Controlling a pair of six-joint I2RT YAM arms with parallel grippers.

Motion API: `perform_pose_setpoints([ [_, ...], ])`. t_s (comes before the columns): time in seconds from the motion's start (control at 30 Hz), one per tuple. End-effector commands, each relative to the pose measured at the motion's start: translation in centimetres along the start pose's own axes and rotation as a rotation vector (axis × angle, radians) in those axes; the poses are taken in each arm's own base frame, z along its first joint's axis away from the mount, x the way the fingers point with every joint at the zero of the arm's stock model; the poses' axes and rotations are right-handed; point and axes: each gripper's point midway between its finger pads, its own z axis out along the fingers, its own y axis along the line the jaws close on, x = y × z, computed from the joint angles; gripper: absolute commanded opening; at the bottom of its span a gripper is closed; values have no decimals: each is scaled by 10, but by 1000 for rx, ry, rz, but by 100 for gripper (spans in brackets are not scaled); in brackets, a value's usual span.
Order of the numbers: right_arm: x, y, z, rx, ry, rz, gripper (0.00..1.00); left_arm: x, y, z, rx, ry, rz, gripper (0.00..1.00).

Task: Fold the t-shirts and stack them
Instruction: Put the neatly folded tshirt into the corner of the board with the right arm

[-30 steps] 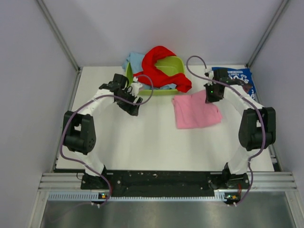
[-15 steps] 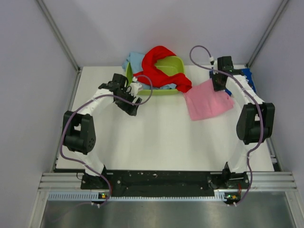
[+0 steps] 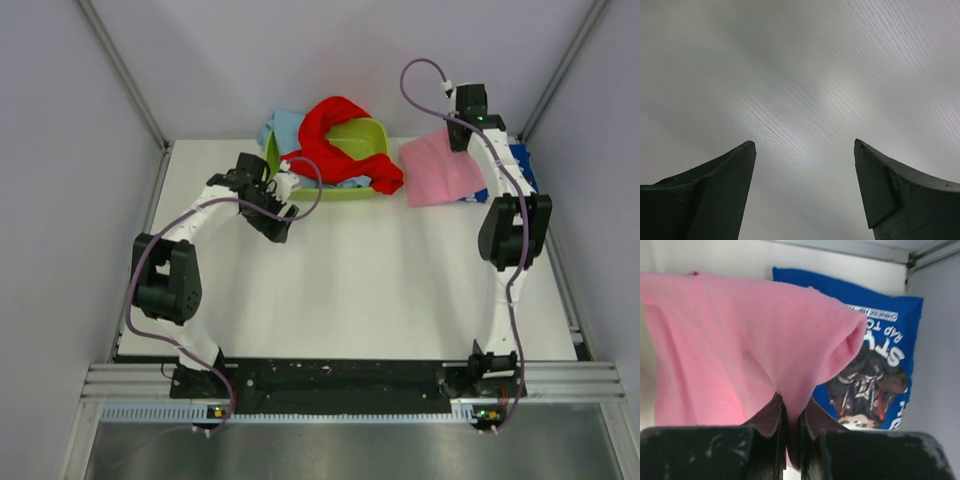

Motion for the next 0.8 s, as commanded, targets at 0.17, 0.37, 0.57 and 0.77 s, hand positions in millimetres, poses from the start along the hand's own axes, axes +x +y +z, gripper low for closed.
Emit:
perform_pose_setpoints([
  [0.17,-74,-64,-19,188,-172,-218,0,-6,8,-2,-24,-5,30,84],
  [0.37,-87,-89,-40,216,-213,-229,0,-9,12,0,-32,0,33,84],
  [0.57,-102,-102,-70,243,-254,-268,0,-13,15,4,-28,1,30,84],
  [0.77,-95,-132,-77,267,-242,-254,0,-11,18,8,-33,14,35,84],
])
